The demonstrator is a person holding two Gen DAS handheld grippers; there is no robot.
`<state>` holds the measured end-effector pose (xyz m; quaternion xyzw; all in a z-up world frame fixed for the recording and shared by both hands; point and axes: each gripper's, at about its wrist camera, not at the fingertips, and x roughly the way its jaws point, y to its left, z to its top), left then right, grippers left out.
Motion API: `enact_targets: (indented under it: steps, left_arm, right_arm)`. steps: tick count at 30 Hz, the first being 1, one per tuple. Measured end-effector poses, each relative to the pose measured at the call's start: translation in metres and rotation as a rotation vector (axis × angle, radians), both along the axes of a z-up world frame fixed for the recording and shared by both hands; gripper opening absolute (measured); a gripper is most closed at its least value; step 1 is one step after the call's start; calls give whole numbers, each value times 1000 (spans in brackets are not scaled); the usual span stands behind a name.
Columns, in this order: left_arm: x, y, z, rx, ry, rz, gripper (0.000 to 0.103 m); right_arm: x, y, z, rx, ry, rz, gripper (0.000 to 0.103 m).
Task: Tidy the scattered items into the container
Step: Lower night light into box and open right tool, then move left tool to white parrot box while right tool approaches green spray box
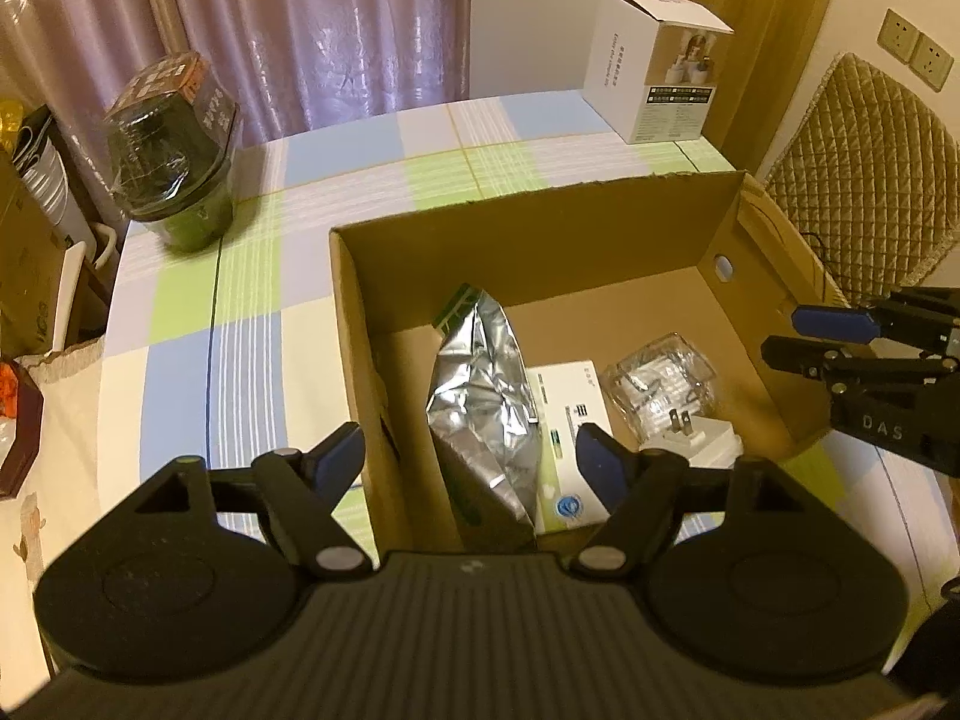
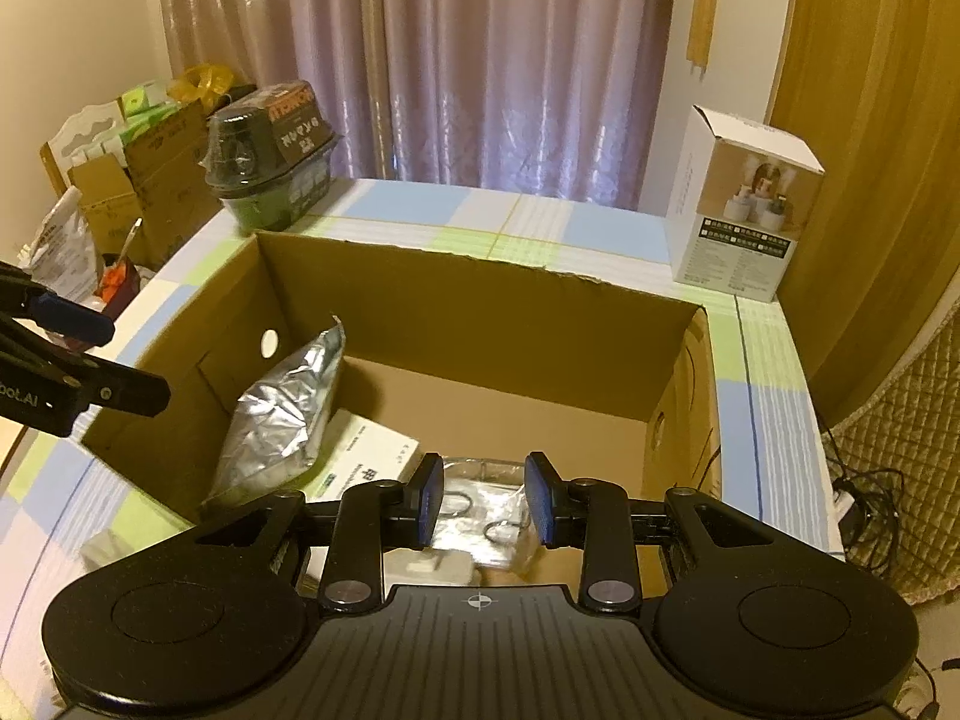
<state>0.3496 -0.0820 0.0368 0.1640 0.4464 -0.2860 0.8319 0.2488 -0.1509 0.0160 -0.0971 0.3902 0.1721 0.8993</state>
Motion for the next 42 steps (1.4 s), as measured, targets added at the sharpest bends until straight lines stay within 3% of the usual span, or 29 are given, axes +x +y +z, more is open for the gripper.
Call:
enact_targets:
  steps: [19, 32, 33, 34, 35, 42]
  left_arm:
    - [-78, 61, 39, -43, -47, 38, 84]
    - [-135, 107, 25, -35, -26, 56, 87]
    - [-139, 111, 22, -33, -20, 59, 87]
    - [-144, 115, 18, -30, -15, 62, 87]
    - [-148, 119, 15, -24, -11, 64, 87]
    - [-181, 133, -18, 23, 28, 64, 88]
  right_arm:
    - [-88, 34, 44, -50, -85, 87, 36]
    - [-141, 30, 31, -49, -53, 95, 37]
    - [-145, 27, 28, -47, -45, 91, 39]
    - [-150, 24, 25, -41, -39, 82, 73]
    - [-155, 21, 23, -32, -41, 71, 98]
    - [-185, 4, -2, -21, 22, 55, 98]
